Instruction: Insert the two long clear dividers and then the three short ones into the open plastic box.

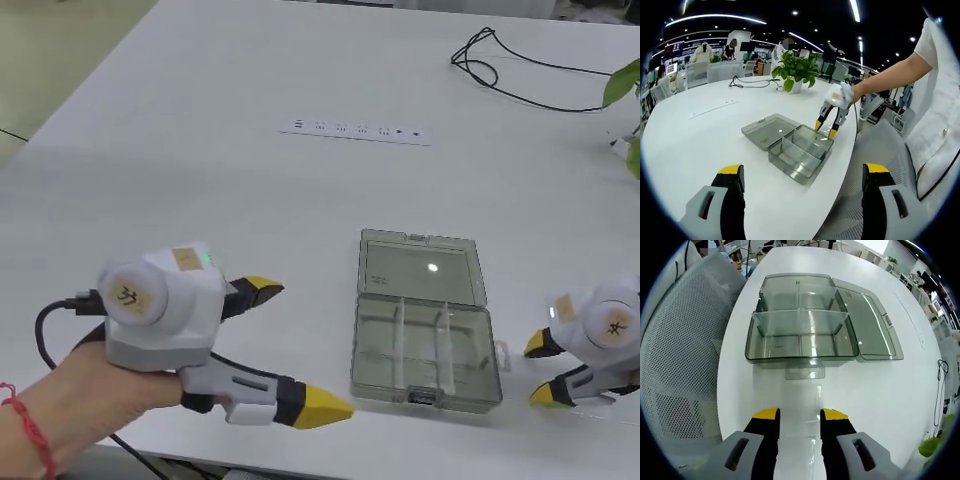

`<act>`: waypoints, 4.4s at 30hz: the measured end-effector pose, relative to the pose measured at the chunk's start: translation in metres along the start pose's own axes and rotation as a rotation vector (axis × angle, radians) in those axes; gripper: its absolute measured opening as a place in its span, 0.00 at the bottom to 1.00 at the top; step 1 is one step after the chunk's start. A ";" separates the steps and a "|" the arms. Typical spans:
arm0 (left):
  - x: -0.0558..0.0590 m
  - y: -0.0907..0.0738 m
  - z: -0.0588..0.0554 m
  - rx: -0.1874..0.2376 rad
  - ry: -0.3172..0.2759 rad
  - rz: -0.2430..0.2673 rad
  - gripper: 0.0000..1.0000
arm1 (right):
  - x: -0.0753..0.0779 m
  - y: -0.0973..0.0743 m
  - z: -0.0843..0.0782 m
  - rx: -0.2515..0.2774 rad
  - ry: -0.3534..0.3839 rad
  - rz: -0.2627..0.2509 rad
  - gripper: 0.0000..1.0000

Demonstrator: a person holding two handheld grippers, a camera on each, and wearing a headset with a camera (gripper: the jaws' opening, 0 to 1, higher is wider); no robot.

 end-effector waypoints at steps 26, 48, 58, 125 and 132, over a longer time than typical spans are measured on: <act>-0.007 0.020 0.030 0.075 -0.116 -0.038 0.92 | -0.017 -0.083 0.039 0.161 -0.022 -0.180 0.33; 0.014 0.048 0.068 0.162 -0.507 -0.203 0.55 | -0.066 -0.117 0.108 0.269 -0.130 -0.242 0.33; 0.033 0.063 0.076 0.164 -0.576 -0.258 0.35 | -0.079 -0.122 0.117 0.271 -0.198 -0.272 0.33; 0.036 0.064 0.069 0.230 -0.723 -0.334 0.00 | -0.087 -0.137 0.133 0.309 -0.234 -0.298 0.38; 0.034 0.061 0.065 0.228 -0.728 -0.332 0.00 | -0.079 -0.145 0.124 0.343 -0.160 -0.269 0.35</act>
Point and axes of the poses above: the centre of the closed fingertips' face, and the gripper's own axes: y roughly forward along the fingers, x roughly to its right, z roughly out of its top, the point moved 6 cm from there along -y, roughly backward along the fingers, and after that the axes turned 15 degrees about y, right-handed, at the moved point
